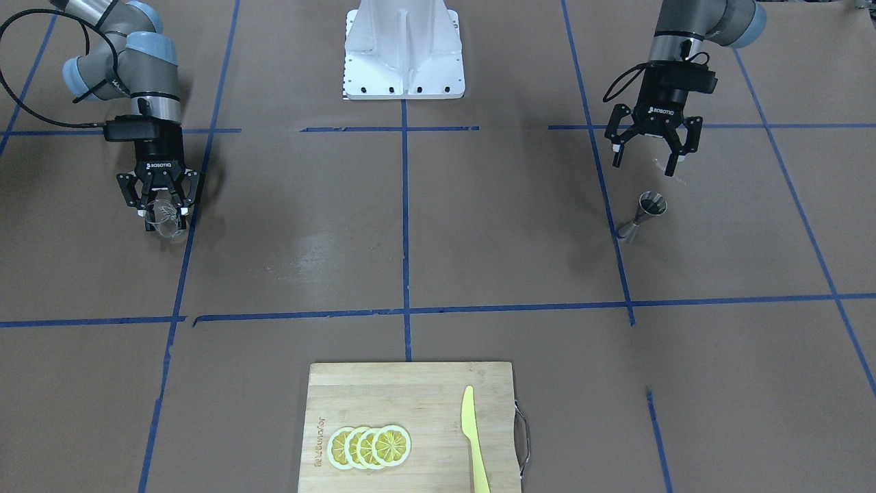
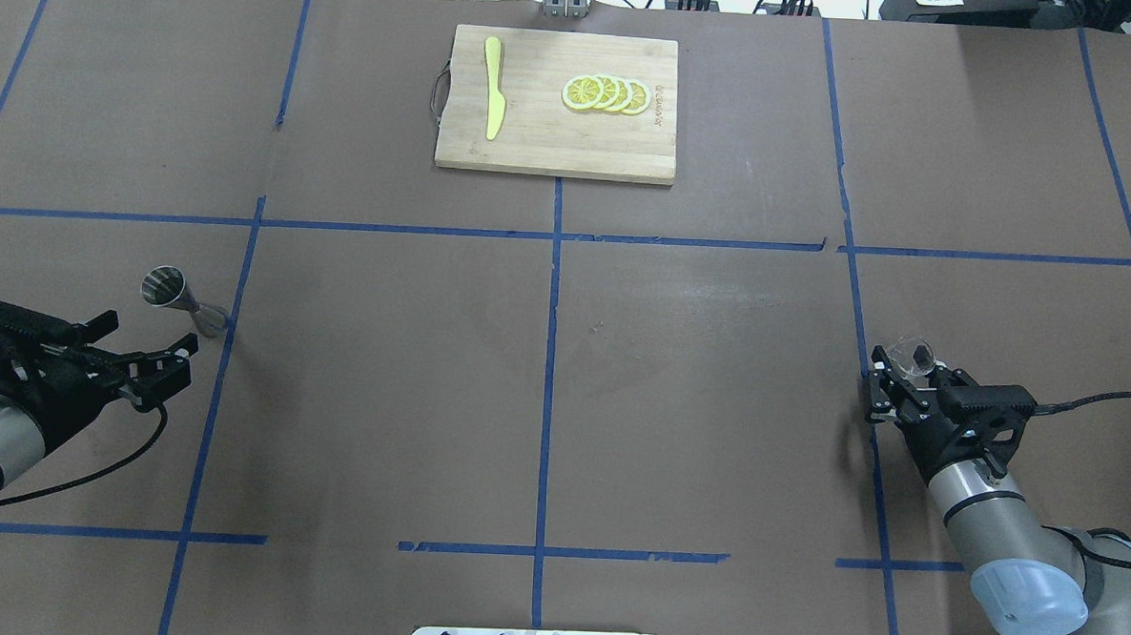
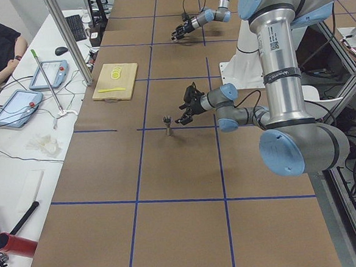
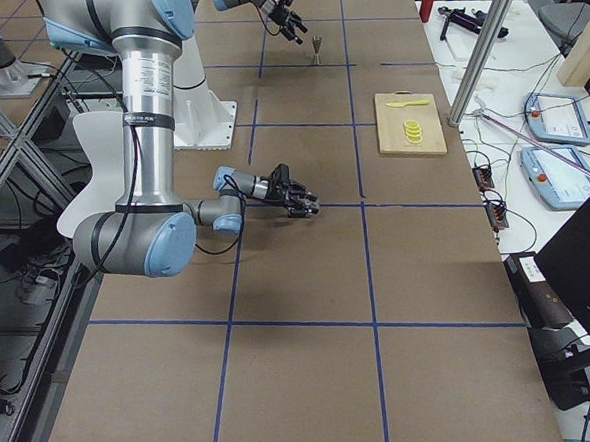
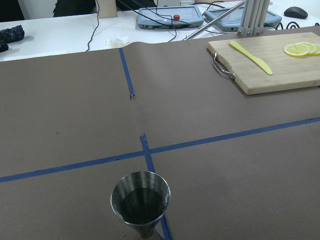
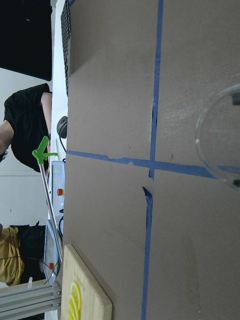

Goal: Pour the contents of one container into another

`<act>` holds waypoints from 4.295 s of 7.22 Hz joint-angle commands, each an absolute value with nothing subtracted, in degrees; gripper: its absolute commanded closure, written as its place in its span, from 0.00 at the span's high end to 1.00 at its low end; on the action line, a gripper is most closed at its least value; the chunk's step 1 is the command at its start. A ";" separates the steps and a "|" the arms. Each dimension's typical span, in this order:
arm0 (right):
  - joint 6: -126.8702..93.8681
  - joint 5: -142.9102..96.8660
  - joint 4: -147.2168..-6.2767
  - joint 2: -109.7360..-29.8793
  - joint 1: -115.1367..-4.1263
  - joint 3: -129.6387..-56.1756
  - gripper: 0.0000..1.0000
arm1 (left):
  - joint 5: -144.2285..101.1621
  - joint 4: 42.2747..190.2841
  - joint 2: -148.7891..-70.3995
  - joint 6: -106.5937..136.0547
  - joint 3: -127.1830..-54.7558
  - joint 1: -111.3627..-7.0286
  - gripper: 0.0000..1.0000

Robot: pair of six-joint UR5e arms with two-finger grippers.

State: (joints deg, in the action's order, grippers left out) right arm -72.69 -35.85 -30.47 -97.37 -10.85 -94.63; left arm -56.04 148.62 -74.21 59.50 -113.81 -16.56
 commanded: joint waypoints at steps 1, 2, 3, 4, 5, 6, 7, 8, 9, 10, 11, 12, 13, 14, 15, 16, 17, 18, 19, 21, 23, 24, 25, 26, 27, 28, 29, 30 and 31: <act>-72.69 -35.60 -30.50 -97.29 -10.55 -94.48 0.83 | -56.07 148.62 -74.27 59.15 -113.73 -16.79 1.00; -72.60 -35.60 -30.50 -97.29 -10.55 -94.31 0.95 | -56.16 148.62 -74.27 58.98 -113.82 -16.96 1.00; -72.25 -35.77 -30.50 -97.29 -10.55 -94.48 0.99 | -56.34 148.62 -74.27 58.37 -113.82 -16.96 1.00; -71.90 -36.38 -30.50 -97.29 -10.63 -95.18 1.00 | -56.34 148.62 -74.27 58.36 -113.91 -16.96 1.00; -71.63 -38.74 -30.50 -97.90 -10.72 -96.75 1.00 | -56.42 148.71 -74.35 58.36 -113.91 -16.96 1.00; -70.76 -40.85 -30.50 -99.39 -10.81 -99.12 1.00 | -56.34 148.71 -74.36 58.36 -113.91 -16.96 1.00; -68.23 -42.52 -31.02 -103.84 -10.81 -102.53 1.00 | -56.42 148.71 -74.36 58.36 -114.34 -16.96 1.00; -66.81 -43.32 -31.11 -105.80 -10.81 -105.53 1.00 | -57.47 148.71 -74.36 58.36 -114.43 -16.96 1.00; -66.80 -46.03 -31.11 -106.86 -10.81 -106.51 1.00 | -59.57 148.45 -74.27 58.27 -114.78 -17.14 1.00; -66.80 -48.66 -31.03 -108.27 -10.81 -107.39 1.00 | -62.20 148.27 -74.27 58.27 -115.39 -17.40 1.00; -66.80 -52.17 -30.94 -111.15 -10.90 -109.93 1.00 | -65.36 147.92 -74.18 58.27 -116.01 -17.92 1.00; -66.80 -56.38 -30.94 -114.31 -10.90 -113.00 1.00 | -70.52 147.92 -71.40 58.27 -118.02 -18.89 1.00; -66.80 -60.78 -31.11 -116.00 -10.99 -115.12 1.00 | -73.62 147.48 -68.67 58.27 -120.47 -19.16 1.00; -66.88 -64.30 -31.20 -116.97 -10.99 -115.31 1.00 | -77.05 145.57 -67.25 58.36 -121.72 -19.25 1.00; -66.88 -69.12 -31.38 -118.72 -11.16 -116.62 1.00 | -80.04 143.98 -66.45 58.36 -122.25 -20.03 1.00; -66.88 -73.43 -32.77 -121.79 -12.12 -120.20 1.00 | -82.68 142.14 -65.31 58.36 -123.21 -20.82 1.00; -66.80 -80.18 -40.35 -122.95 -16.74 -125.28 1.00 | -86.53 137.77 -64.08 58.36 -126.27 -22.05 1.00; -66.71 -89.03 -49.57 -121.83 -22.96 -129.42 1.00 | -91.18 131.98 -64.16 58.36 -129.17 -23.89 1.00; -66.27 -94.78 -54.53 -121.03 -25.03 -130.94 1.00 | -92.19 127.23 -64.33 58.36 -130.68 -23.91 1.00; -64.79 -98.52 -64.36 -119.71 -26.54 -133.14 1.00 | -96.31 120.43 -64.42 58.36 -133.05 -24.08 1.00; -53.50 -98.70 -83.66 -113.95 -33.18 -136.31 1.00 | -100.10 110.02 -65.82 58.36 -136.56 -24.78 1.00; -49.26 -98.27 -92.46 -109.82 -34.61 -136.32 1.00 | -100.80 101.69 -68.79 58.45 -138.15 -24.79 1.00; -47.13 -98.17 -100.47 -104.73 -36.46 -136.23 1.00 | -100.81 91.42 -73.60 58.36 -140.08 -24.96 1.00; -42.24 -98.17 -109.86 -98.07 -38.56 -136.06 1.00 | -100.81 77.57 -83.40 58.36 -140.71 -25.05 1.00; -36.71 -98.09 -118.13 -91.30 -40.06 -135.36 1.00 | -100.81 66.38 -93.85 58.27 -140.19 -25.66 1.00; -30.56 -98.70 -124.13 -84.97 -44.08 -134.39 1.00 | -100.90 58.79 -103.44 57.49 -138.01 -27.40 1.00; -26.15 -101.40 -126.02 -82.81 -48.82 -133.51 1.00 | -102.46 54.88 -109.45 53.04 -134.77 -30.73 1.00; -19.93 -106.99 -125.77 -81.49 -54.87 -131.24 1.00 | -104.05 53.89 -113.17 46.82 -132.21 -36.16 1.00; -12.47 -111.66 -125.51 -81.30 -60.59 -128.44 1.00 | -105.11 54.05 -114.86 37.97 -130.53 -42.65 1.00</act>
